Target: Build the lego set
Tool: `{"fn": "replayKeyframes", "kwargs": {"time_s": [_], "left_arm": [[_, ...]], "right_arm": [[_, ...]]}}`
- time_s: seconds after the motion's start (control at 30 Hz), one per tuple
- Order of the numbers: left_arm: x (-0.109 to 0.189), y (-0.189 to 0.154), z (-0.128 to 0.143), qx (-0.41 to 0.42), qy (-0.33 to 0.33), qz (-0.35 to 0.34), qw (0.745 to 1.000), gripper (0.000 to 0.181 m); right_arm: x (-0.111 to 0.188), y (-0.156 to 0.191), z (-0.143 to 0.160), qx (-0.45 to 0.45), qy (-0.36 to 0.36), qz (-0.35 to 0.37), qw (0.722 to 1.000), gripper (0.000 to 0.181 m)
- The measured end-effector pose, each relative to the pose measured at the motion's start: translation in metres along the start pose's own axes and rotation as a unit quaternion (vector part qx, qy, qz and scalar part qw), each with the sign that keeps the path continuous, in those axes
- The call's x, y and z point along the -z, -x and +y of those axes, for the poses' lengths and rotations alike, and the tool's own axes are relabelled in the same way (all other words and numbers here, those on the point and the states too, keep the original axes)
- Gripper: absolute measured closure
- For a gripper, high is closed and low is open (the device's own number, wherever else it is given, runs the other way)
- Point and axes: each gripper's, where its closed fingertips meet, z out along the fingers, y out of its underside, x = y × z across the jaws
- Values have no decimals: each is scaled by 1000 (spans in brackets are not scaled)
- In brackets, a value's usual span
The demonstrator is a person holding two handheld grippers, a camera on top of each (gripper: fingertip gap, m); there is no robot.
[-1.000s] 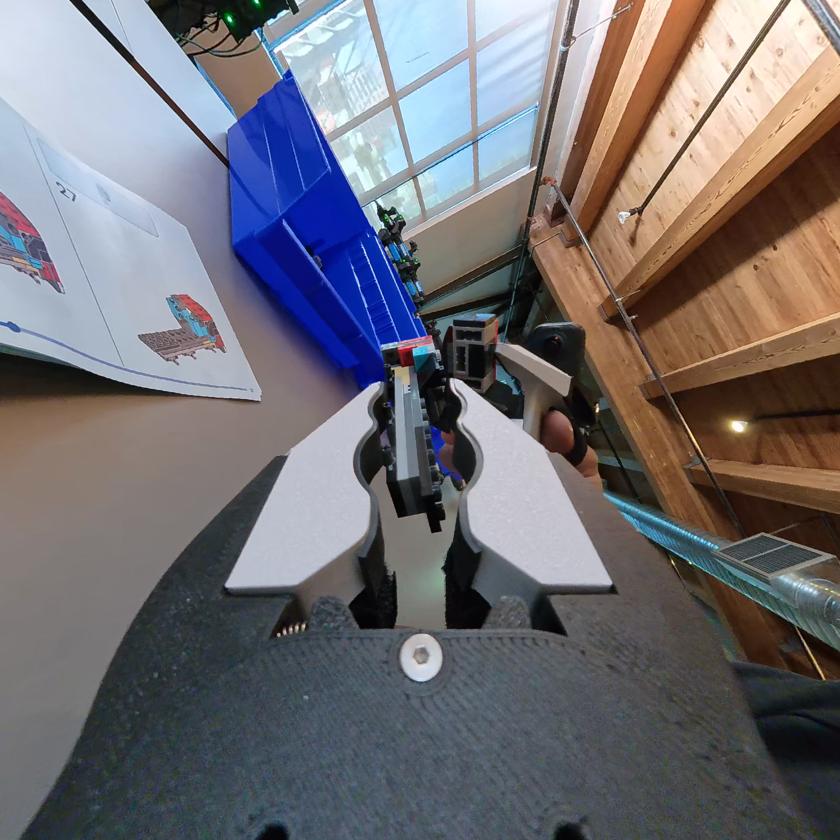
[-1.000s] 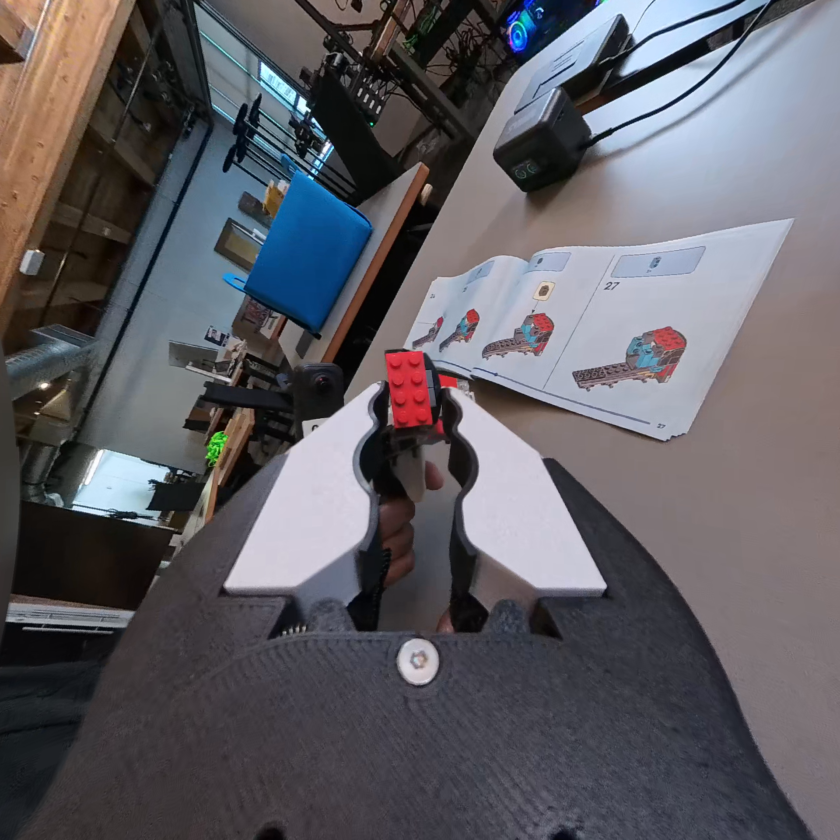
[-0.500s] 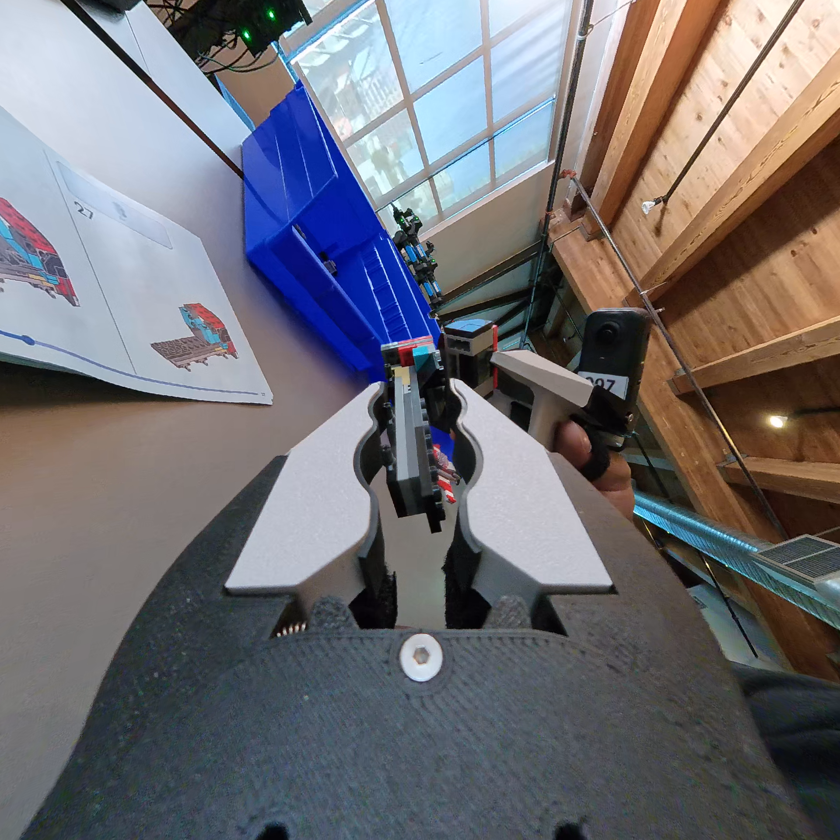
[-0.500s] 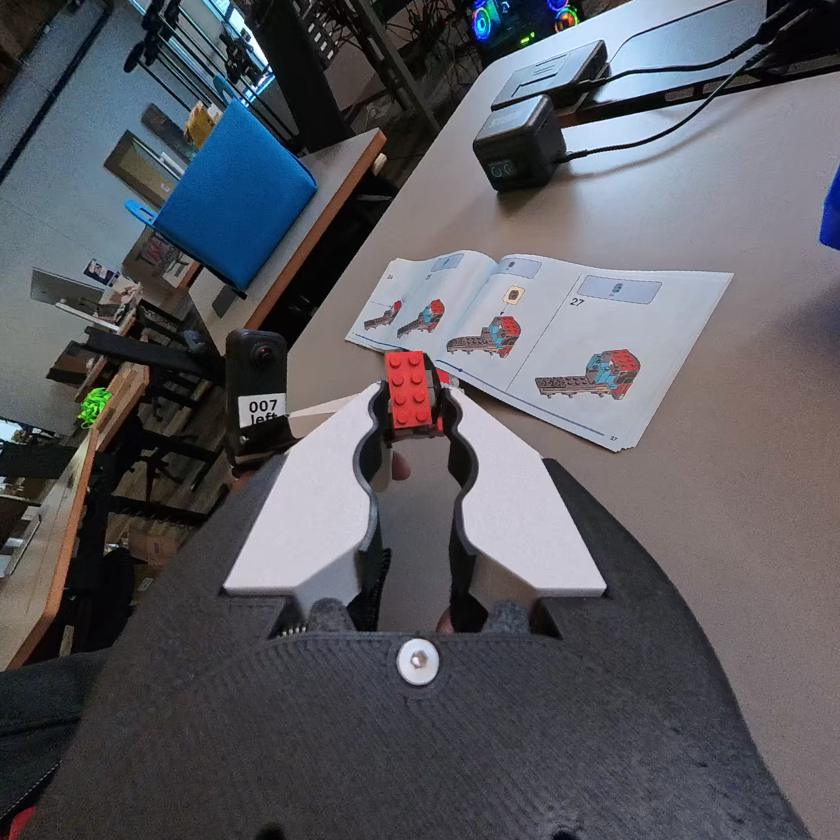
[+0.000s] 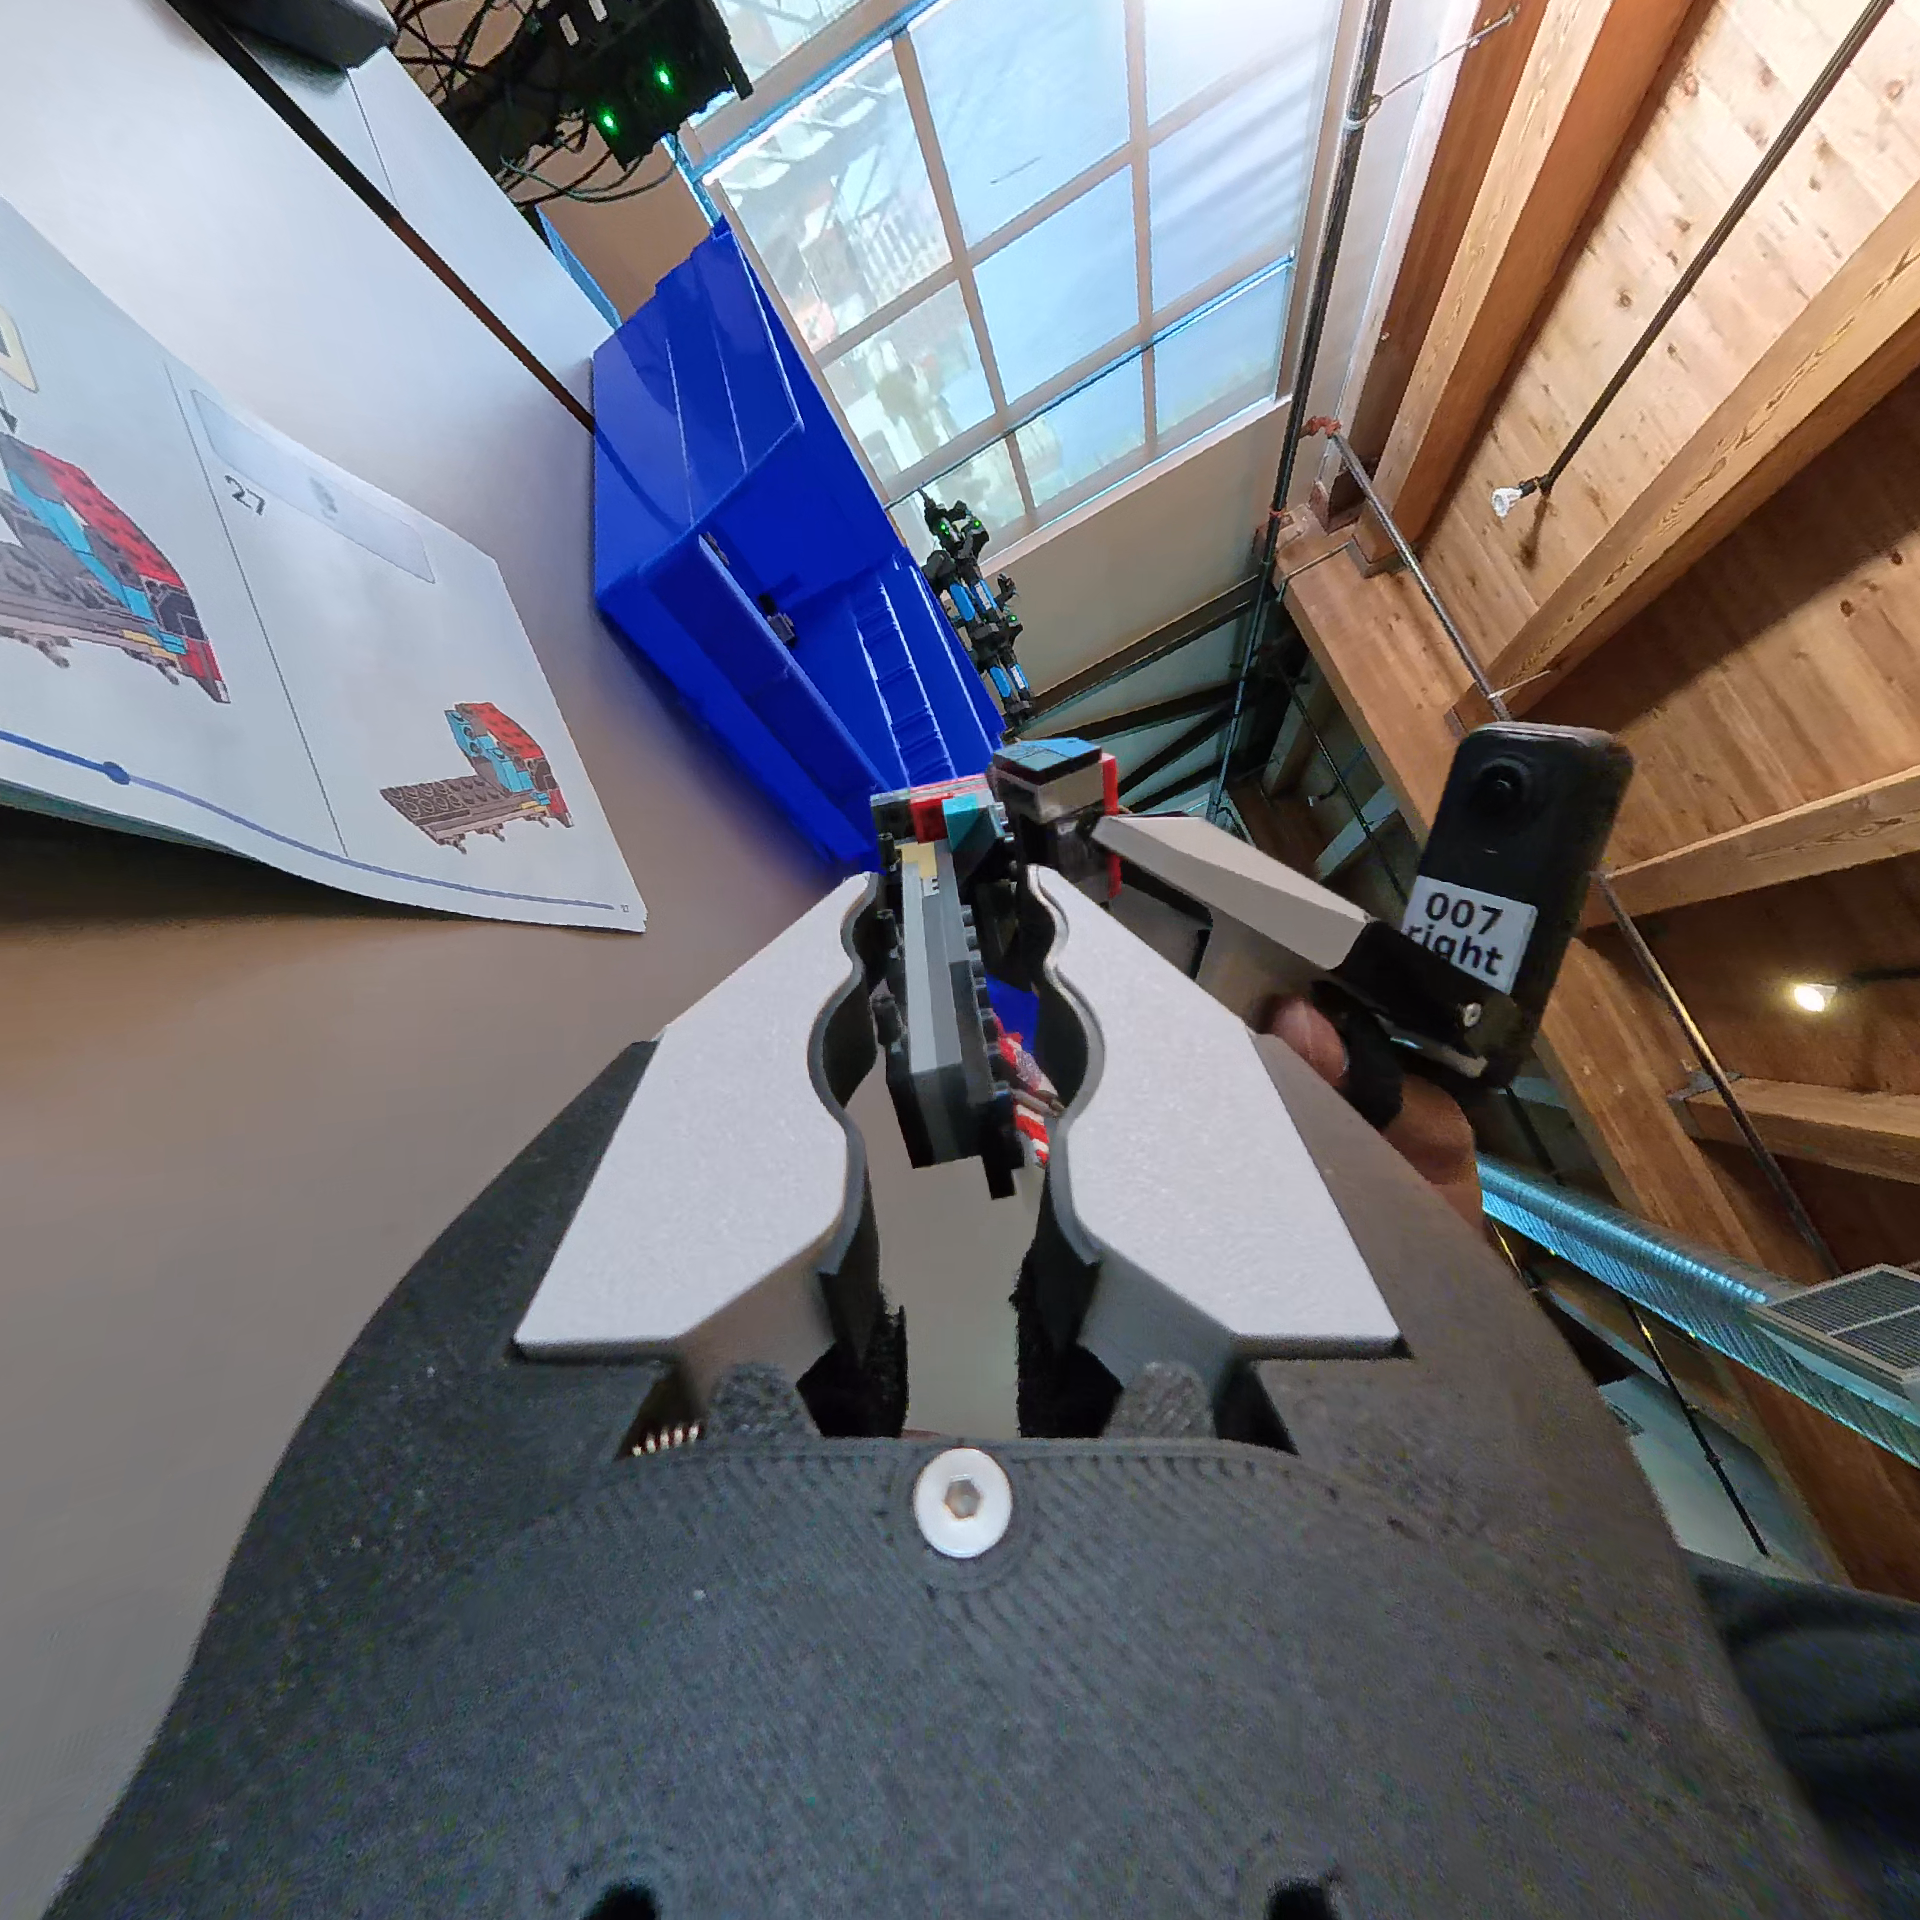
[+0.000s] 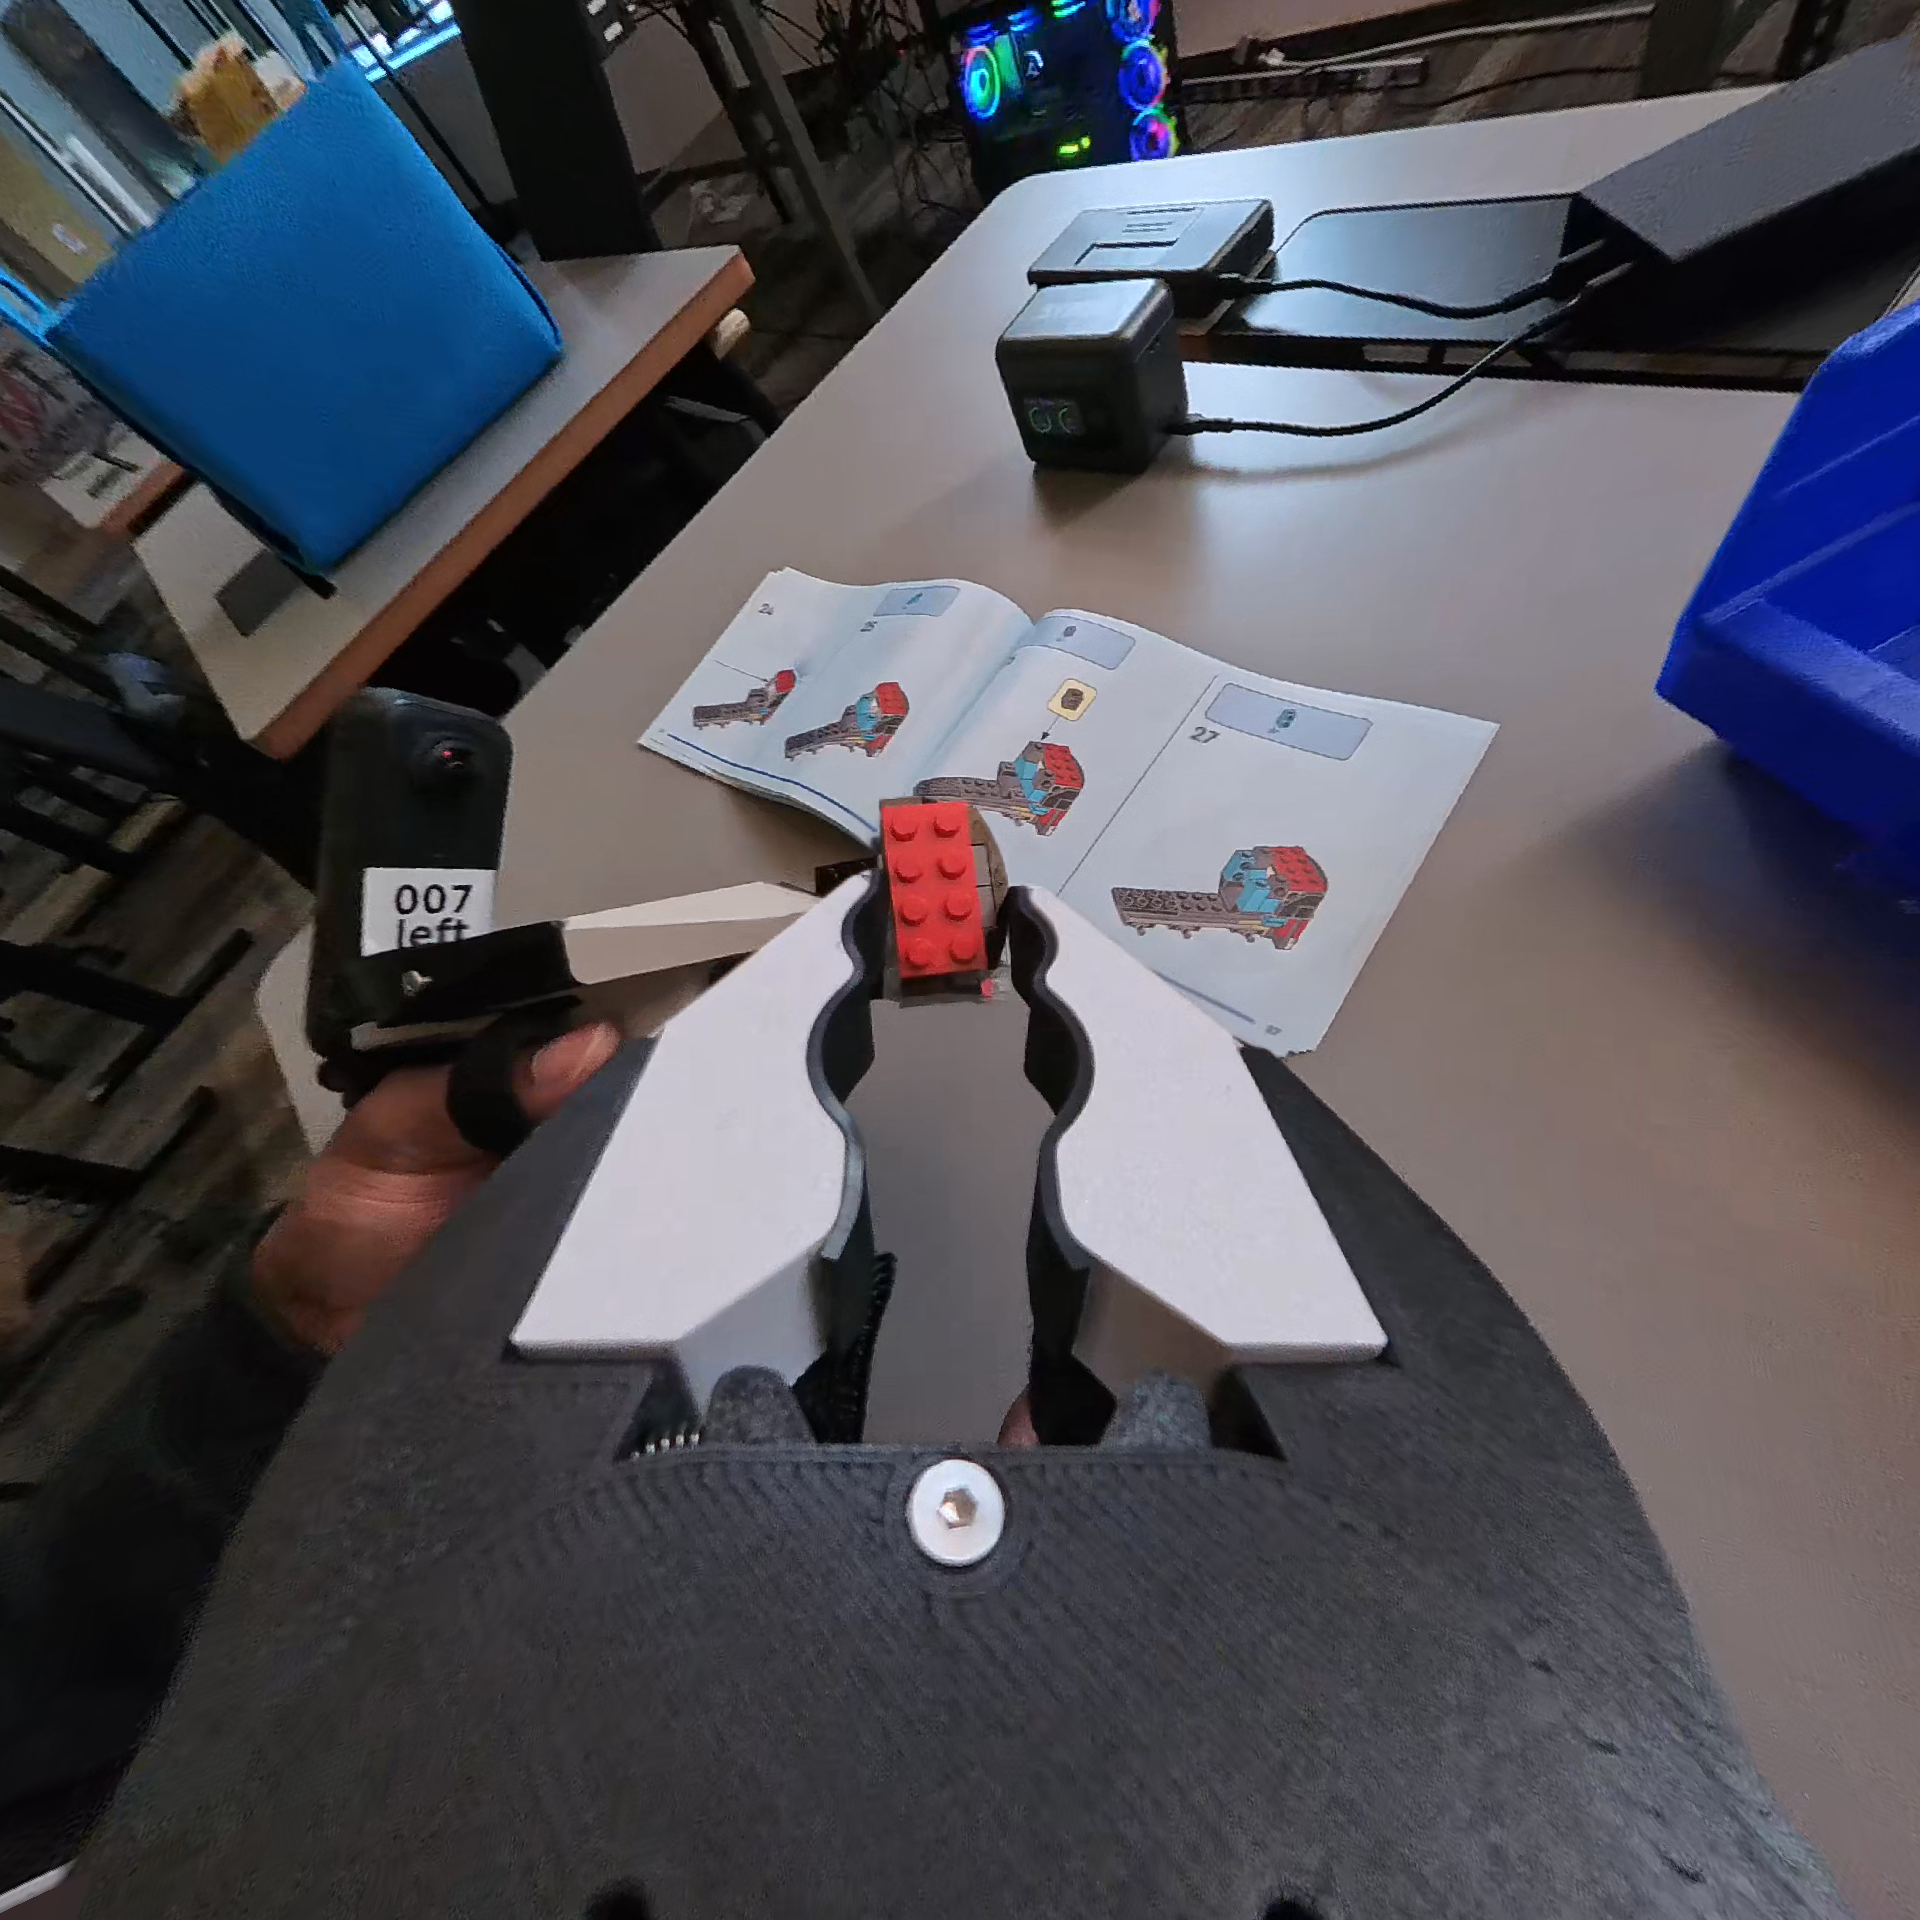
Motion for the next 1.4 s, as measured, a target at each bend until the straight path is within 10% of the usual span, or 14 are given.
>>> {"fn": "replayKeyframes", "kwargs": {"time_s": [1.4], "left_arm": [[-9,21,8,115,-61,-22,991,157]], "right_arm": [[-22,-16,12,-25,-24,106,994,153]]}}
